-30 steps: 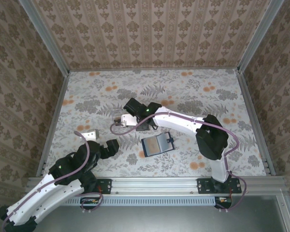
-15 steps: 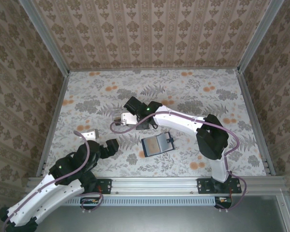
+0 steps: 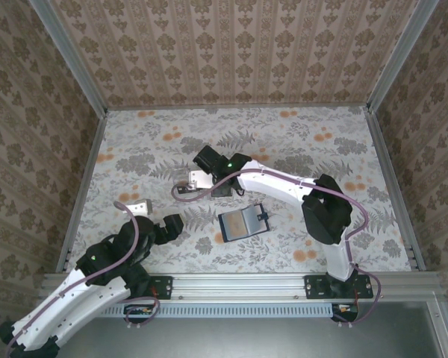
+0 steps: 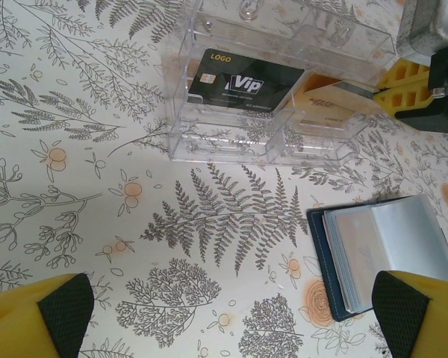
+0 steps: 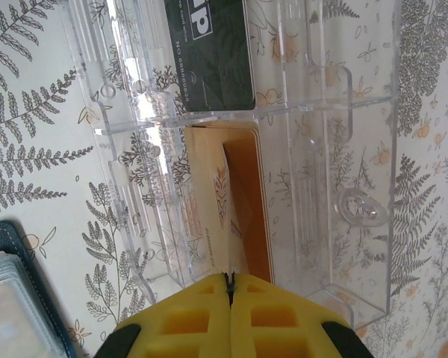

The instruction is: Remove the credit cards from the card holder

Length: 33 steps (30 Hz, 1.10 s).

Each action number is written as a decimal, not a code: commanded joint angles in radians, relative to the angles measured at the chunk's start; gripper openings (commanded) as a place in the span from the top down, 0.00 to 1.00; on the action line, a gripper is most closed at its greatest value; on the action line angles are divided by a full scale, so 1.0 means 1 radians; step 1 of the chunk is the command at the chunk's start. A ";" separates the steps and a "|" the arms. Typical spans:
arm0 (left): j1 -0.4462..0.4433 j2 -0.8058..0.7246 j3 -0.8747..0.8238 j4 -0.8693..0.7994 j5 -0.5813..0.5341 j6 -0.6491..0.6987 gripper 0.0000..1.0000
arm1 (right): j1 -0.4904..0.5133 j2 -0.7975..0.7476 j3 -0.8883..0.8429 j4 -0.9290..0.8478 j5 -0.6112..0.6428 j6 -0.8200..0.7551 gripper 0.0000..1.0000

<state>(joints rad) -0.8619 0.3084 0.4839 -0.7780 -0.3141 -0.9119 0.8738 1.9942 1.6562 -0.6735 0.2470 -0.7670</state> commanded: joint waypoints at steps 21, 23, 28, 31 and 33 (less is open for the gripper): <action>0.048 0.013 -0.004 -0.001 0.042 0.024 0.00 | -0.037 0.072 0.034 0.108 0.015 0.006 0.64; 0.050 0.012 -0.003 -0.001 0.045 0.026 0.00 | -0.041 0.073 0.033 0.123 0.031 0.013 0.64; 0.056 0.019 -0.002 0.007 0.051 0.036 0.00 | -0.043 0.037 0.014 0.153 0.025 0.054 0.62; 0.059 0.038 0.003 0.017 0.062 0.038 0.00 | -0.043 -0.003 -0.035 0.222 0.083 0.099 0.60; 0.058 0.051 0.002 0.030 0.071 0.039 0.00 | -0.046 -0.040 -0.067 0.242 0.098 0.148 0.60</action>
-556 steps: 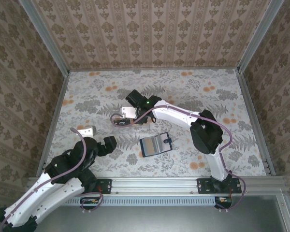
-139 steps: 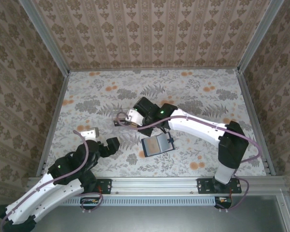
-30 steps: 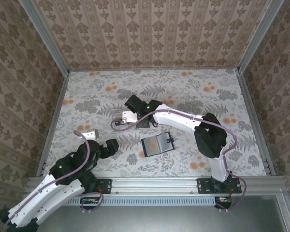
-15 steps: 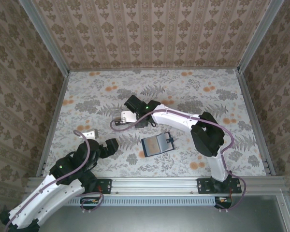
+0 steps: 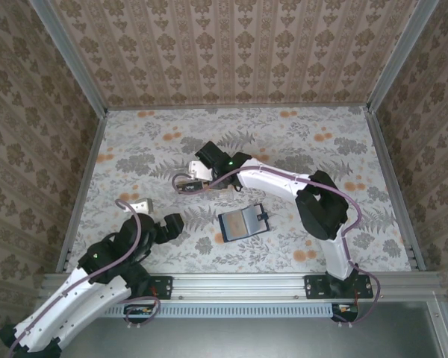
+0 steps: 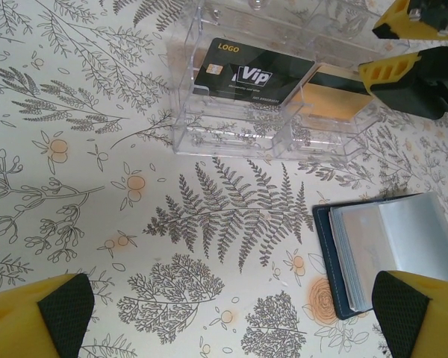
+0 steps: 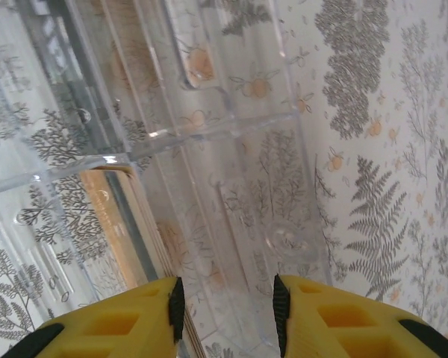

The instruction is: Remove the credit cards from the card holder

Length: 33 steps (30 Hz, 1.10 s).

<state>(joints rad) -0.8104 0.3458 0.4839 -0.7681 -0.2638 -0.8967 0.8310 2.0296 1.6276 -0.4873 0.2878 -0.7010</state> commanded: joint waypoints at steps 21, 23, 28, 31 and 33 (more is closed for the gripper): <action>0.004 0.344 -0.046 0.400 0.231 -0.021 0.00 | -0.089 -0.532 -0.710 0.133 -0.188 0.979 0.62; -0.006 0.401 -0.038 0.436 0.240 -0.029 0.00 | -0.119 -0.541 -0.751 0.159 -0.231 1.015 0.62; -0.059 0.516 -0.016 0.487 0.229 -0.040 0.01 | -0.176 -0.524 -0.803 0.181 -0.280 1.061 0.62; -0.082 0.562 0.000 0.495 0.220 -0.039 0.01 | -0.179 -0.505 -0.826 0.178 -0.262 1.070 0.62; -0.089 0.588 0.008 0.504 0.219 -0.039 0.01 | -0.179 -0.499 -0.851 0.196 -0.269 1.085 0.62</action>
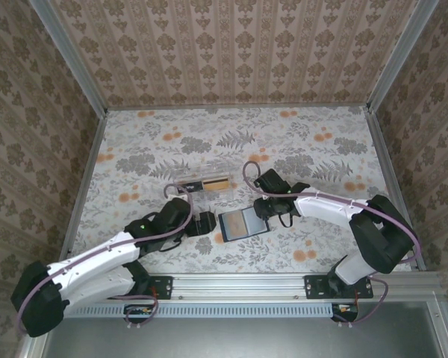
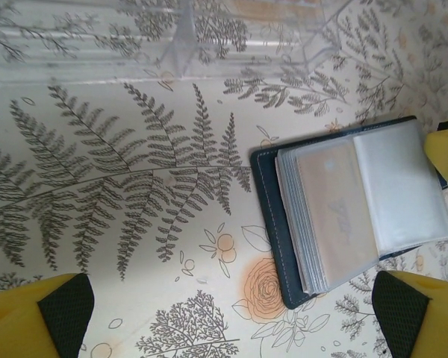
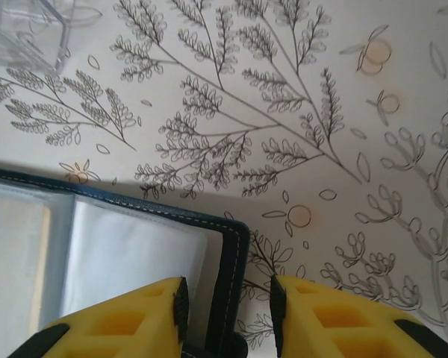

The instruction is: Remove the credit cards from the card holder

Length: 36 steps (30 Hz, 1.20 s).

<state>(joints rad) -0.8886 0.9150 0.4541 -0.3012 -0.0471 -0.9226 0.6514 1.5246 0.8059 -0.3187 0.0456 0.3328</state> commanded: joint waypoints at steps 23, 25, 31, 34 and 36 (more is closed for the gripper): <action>-0.049 0.353 0.146 0.219 0.088 -0.031 0.17 | 0.132 0.064 -0.111 0.178 -0.096 0.223 0.70; -0.061 0.381 0.155 0.230 0.090 -0.038 0.18 | 0.135 0.063 -0.113 0.180 -0.092 0.224 0.70; -0.109 0.448 0.170 0.277 0.103 -0.066 0.20 | 0.135 0.064 -0.118 0.186 -0.092 0.224 0.69; -0.125 0.472 0.179 0.281 0.103 -0.074 0.21 | 0.135 0.063 -0.118 0.185 -0.091 0.224 0.69; -0.131 0.479 0.180 0.280 0.101 -0.077 0.21 | 0.136 0.062 -0.119 0.182 -0.090 0.224 0.69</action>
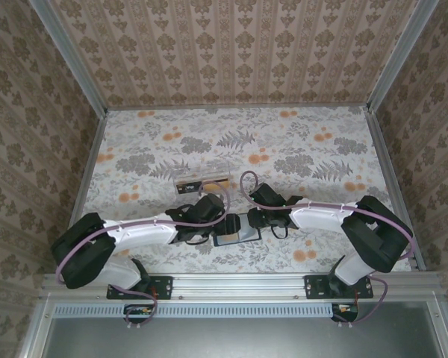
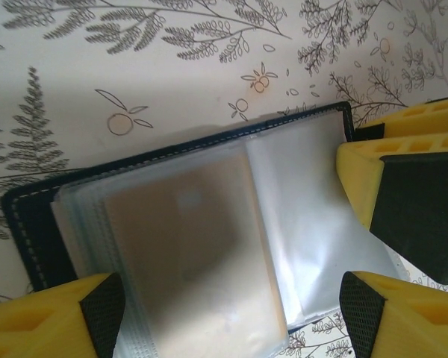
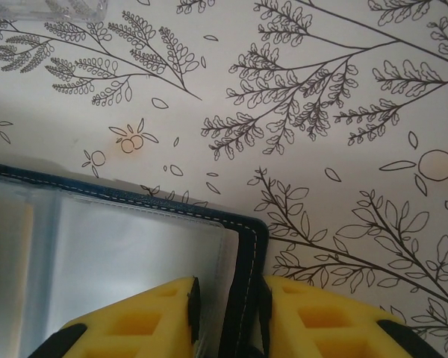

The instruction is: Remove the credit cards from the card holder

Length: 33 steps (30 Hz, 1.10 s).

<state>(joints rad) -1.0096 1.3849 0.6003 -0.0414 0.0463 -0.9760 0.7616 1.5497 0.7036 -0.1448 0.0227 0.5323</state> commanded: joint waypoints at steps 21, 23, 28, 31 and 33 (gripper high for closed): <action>-0.045 -0.003 0.093 -0.158 -0.096 -0.022 0.20 | 0.025 0.035 -0.021 0.009 -0.064 0.024 0.69; -0.049 -0.002 0.100 -0.171 -0.101 -0.018 0.20 | 0.025 0.035 -0.021 0.010 -0.065 0.024 0.69; -0.051 0.021 0.106 -0.189 -0.106 -0.025 0.20 | 0.025 0.040 -0.020 0.016 -0.066 0.026 0.69; -0.050 0.034 0.105 -0.181 -0.100 -0.025 0.20 | 0.025 0.045 -0.018 0.015 -0.069 0.026 0.69; -0.051 0.040 0.107 -0.165 -0.092 -0.023 0.20 | 0.026 0.044 -0.019 0.015 -0.070 0.026 0.69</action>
<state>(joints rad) -1.0534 1.4086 0.6823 -0.1947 -0.0341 -0.9985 0.7643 1.5536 0.7029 -0.1326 0.0216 0.5362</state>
